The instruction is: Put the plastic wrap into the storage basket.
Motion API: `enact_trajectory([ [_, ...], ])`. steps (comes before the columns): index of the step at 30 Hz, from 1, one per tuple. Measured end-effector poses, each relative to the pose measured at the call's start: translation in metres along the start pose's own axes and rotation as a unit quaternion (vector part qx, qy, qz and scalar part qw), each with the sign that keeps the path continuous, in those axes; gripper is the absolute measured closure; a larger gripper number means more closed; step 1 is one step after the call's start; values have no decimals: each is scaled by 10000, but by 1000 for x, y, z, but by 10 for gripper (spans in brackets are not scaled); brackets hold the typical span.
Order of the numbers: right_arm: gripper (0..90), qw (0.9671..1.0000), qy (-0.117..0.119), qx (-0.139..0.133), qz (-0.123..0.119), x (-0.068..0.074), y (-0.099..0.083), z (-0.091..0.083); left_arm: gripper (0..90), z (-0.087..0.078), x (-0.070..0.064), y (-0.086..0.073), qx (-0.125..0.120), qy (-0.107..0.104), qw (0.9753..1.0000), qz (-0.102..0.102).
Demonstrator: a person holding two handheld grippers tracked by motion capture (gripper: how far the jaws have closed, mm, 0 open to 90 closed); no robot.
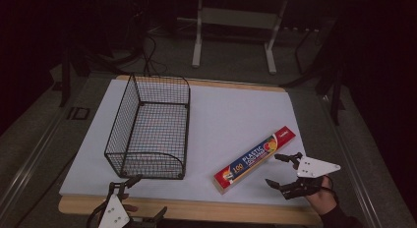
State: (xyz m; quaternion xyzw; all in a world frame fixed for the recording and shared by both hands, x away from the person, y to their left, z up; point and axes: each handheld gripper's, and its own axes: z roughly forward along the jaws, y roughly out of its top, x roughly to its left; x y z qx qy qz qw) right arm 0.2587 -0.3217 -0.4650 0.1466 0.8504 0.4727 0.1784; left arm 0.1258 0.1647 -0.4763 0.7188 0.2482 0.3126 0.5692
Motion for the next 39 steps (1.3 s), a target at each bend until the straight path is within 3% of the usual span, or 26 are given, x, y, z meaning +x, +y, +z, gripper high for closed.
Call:
enact_trajectory([
  [2, 167, 10000, 32, 75, -35, -1, 0, 1, 1, 0, 0, 0, -14, -20, 10000, 3],
  [4, 165, 9990, 31, 429, -74, -4, 0, 4, 0, 0, 0, 0, -17, -38, 10000, 19],
  [6, 112, 9971, 102, 750, 108, -7, 0, 7, 1, 1, -1, 0, -6, -62, 10000, 18],
  [7, 112, 9971, 102, 750, 108, -7, 0, 7, 1, 1, -1, 0, -6, -62, 10000, 18],
  [8, 106, 9962, 70, 854, 142, -8, 0, 9, 1, 1, -1, 0, 8, -88, 10000, 23],
  [9, 105, 9948, -225, 997, 32, -6, -2, 12, 1, 2, -1, 0, 9, -102, 9999, 25],
  [10, 105, 9932, -340, 1105, -105, -5, -3, 14, 1, 2, -1, 0, 1, -119, 9999, 23],
  [13, 106, 9911, -351, 1280, -95, -7, -4, 18, 0, 2, -1, 0, 3, -127, 9999, 31],
  [14, 111, 9895, -263, 1419, 12, -9, -3, 20, 0, 2, -1, 0, 9, -130, 9999, 31],
  [16, 123, 9891, -237, 1451, 86, -15, 0, 22, 0, 2, -1, 0, 9, -132, 9999, 27],
  [19, 106, 9853, -233, 1679, -228, -21, 6, 23, 0, 2, -1, 0, 21, -136, 9999, 41],
  [23, 170, 9805, 214, 1831, -681, -31, 13, 25, 0, 2, -1, 0, 11, -136, 9999, 26],
  [26, 187, 9752, 399, 2052, -730, -37, 19, 27, 1, 2, -1, 0, 13, -142, 9999, 30],
  [29, 162, 9650, 486, 2516, -554, -41, 25, 33, 0, 2, -1, 0, 12, -154, 9999, 30],
  [30, 121, 9589, 594, 2739, -437, -44, 26, 37, 0, 2, -1, 0, 14, -158, 9999, 27],
  [31, 121, 9589, 594, 2739, -437, -44, 26, 37, 0, 2, -1, 0, 14, -158, 9999, 27],
  [32, 123, 9559, 628, 2831, -467, -45, 26, 39, 0, 2, -1, 0, 11, -155, 9999, 29],
  [33, 103, 9508, 612, 2970, -638, -46, 26, 44, 0, 2, -1, 0, 7, -162, 9999, 28],
  [35, 103, 9466, 696, 3090, -609, -48, 28, 49, 0, 2, -1, 0, 12, -166, 9999, 32],
  [36, 103, 9462, 648, 3098, -671, -48, 29, 51, 0, 2, -1, 0, 8, -171, 9998, 30],
  [39, 103, 9384, 584, 3280, -914, -48, 33, 59, 1, 2, -1, 0, 5, -173, 9998, 26],
])
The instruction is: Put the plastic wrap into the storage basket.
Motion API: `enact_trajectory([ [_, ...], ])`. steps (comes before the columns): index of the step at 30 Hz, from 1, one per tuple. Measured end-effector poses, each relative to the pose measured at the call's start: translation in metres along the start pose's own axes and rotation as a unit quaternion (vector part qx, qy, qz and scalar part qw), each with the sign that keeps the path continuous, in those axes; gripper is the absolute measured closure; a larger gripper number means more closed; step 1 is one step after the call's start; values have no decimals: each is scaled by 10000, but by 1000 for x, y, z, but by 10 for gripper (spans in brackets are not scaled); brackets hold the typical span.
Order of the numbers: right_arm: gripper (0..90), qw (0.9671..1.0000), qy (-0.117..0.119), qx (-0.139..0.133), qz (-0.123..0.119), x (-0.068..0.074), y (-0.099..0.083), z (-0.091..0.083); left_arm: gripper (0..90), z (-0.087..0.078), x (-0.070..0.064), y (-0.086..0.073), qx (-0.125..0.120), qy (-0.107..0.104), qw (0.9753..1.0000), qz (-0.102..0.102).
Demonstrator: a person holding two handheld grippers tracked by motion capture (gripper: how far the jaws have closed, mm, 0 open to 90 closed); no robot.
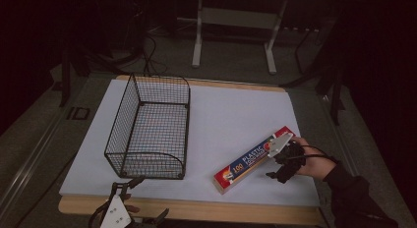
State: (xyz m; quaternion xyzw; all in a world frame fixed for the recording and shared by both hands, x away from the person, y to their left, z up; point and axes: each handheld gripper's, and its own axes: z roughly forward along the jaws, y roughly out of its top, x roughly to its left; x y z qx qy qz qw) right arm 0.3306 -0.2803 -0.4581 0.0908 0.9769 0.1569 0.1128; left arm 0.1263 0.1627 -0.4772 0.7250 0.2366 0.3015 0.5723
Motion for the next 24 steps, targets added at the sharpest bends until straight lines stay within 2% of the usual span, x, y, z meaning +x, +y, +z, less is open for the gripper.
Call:
enact_trajectory([
  [5, 136, 9976, 29, 591, -372, -8, 13, 8, 0, 0, 0, 0, -13, -8, 10000, 1],
  [8, 134, 9952, -25, 811, -540, -13, 21, 12, 1, 0, 0, 0, -9, -6, 10000, -4],
  [11, 134, 9933, -95, 901, -720, -15, 25, 14, 1, -1, 0, 0, -8, 0, 10000, -9],
  [12, 129, 9914, -80, 968, -879, -17, 30, 16, 0, -1, 0, 0, -10, 3, 10000, -9],
  [16, 105, 9846, -97, 1240, -1227, -18, 38, 23, 1, -1, 0, -1, -11, 23, 10000, -16],
  [17, 105, 9828, -172, 1273, -1324, -18, 40, 25, 0, -2, 0, -1, -1, 31, 10000, -18],
  [21, 105, 9776, -174, 1375, -1583, -19, 47, 31, 1, -2, 0, -1, 6, 54, 10000, -39],
  [24, 105, 9722, -144, 1452, -1832, -18, 53, 37, 1, -2, 0, -1, 31, 75, 10000, -42],
])
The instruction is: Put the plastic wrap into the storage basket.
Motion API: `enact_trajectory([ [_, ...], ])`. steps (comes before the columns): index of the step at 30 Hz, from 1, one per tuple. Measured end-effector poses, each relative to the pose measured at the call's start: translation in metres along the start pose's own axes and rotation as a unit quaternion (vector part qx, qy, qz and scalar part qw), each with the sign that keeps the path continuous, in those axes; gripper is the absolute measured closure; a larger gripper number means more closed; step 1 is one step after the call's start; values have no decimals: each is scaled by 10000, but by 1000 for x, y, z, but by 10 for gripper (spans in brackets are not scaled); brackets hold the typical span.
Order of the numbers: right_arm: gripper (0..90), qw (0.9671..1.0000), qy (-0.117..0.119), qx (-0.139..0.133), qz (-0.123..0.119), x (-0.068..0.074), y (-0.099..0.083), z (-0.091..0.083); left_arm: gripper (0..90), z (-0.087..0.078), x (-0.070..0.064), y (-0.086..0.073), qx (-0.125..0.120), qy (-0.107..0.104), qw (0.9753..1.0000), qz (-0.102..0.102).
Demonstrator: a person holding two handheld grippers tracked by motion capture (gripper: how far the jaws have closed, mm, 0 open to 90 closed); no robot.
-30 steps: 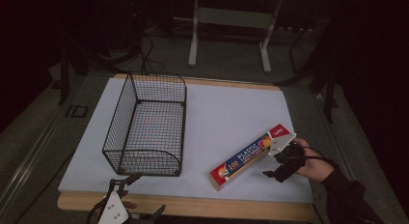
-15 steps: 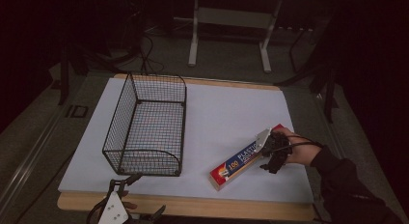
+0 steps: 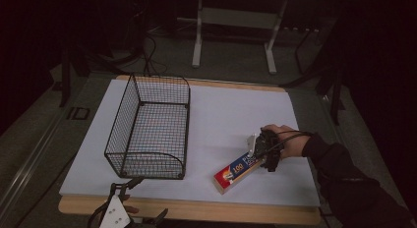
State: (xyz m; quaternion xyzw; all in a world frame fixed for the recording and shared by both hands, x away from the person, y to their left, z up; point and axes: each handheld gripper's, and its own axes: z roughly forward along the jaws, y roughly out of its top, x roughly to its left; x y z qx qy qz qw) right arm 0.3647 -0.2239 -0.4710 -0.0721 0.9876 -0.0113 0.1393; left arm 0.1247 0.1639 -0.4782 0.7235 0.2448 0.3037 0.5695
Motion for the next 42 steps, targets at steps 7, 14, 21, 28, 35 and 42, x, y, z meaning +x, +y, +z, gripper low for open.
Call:
enact_trajectory([
  [7, 105, 9983, 127, 268, -510, -1, 17, 13, 1, -1, 0, 0, -9, 55, 10000, -30],
  [14, 101, 9950, 205, 576, -793, 2, 30, 28, 0, -2, 1, -1, -21, 75, 9999, -65],
  [21, 164, 9912, 275, 785, -1030, 3, 34, 33, 1, -2, 1, -1, -6, 59, 10000, -72],
  [28, 251, 9875, 701, 848, -1133, -2, 35, 41, 0, -1, 1, -1, 8, 35, 10000, -65],
  [35, 286, 9862, 882, 799, -1148, -5, 35, 41, 0, -1, 1, -1, 17, 55, 10000, -56],
  [42, 325, 9820, 901, 967, -1349, -2, 38, 38, 1, 0, 0, -1, 29, 54, 10000, -39],
])
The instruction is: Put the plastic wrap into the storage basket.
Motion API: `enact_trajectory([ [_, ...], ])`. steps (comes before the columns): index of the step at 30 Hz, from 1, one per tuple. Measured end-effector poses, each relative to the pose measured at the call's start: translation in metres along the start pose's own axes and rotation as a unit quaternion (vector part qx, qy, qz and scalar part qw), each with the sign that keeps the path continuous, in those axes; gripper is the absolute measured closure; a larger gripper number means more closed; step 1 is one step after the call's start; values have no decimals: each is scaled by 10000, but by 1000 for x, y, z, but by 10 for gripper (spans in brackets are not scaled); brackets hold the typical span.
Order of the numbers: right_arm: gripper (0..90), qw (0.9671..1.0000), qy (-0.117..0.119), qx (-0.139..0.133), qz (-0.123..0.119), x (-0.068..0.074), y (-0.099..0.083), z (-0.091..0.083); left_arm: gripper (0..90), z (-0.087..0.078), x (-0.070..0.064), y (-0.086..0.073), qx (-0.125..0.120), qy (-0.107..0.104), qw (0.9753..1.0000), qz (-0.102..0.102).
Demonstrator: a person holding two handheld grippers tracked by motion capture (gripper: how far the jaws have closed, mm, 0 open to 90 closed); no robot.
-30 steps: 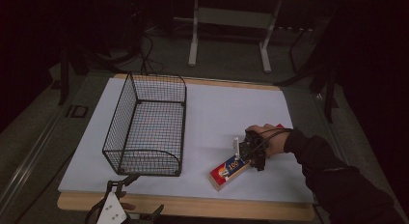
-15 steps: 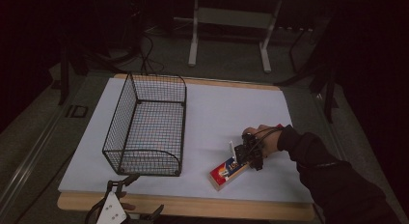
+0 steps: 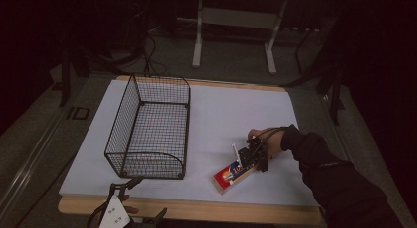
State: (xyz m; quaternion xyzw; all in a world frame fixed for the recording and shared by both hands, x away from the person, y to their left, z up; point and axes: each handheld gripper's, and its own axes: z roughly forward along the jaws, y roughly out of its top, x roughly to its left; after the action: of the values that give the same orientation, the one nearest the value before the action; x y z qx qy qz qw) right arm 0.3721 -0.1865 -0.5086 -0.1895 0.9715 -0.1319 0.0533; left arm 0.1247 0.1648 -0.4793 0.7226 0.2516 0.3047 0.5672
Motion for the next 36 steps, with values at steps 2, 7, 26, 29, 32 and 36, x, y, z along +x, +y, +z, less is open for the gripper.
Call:
enact_trajectory([
  [2, 338, 10000, 6, -9, 0, 1, 1, -2, 0, 0, 0, 0, 0, -1, 10000, 1],
  [7, 378, 9994, 152, -182, 266, -1, 1, -9, 0, 0, 0, 0, -3, 0, 10000, 3],
  [26, 391, 9741, 454, -1153, 1889, -15, -22, -45, 1, 0, 0, 0, -2, 15, 10000, 18],
  [29, 391, 9680, 420, -1192, 2169, -19, -25, -47, 0, 0, 0, 0, 3, 10, 10000, 22],
  [32, 392, 9645, 301, -1239, 2313, -20, -29, -50, 0, 0, -1, 1, 1, 5, 10000, 38],
  [36, 392, 9517, 435, -1416, 2691, -22, -35, -58, 0, 0, 0, 1, -3, 8, 10000, 41],
])
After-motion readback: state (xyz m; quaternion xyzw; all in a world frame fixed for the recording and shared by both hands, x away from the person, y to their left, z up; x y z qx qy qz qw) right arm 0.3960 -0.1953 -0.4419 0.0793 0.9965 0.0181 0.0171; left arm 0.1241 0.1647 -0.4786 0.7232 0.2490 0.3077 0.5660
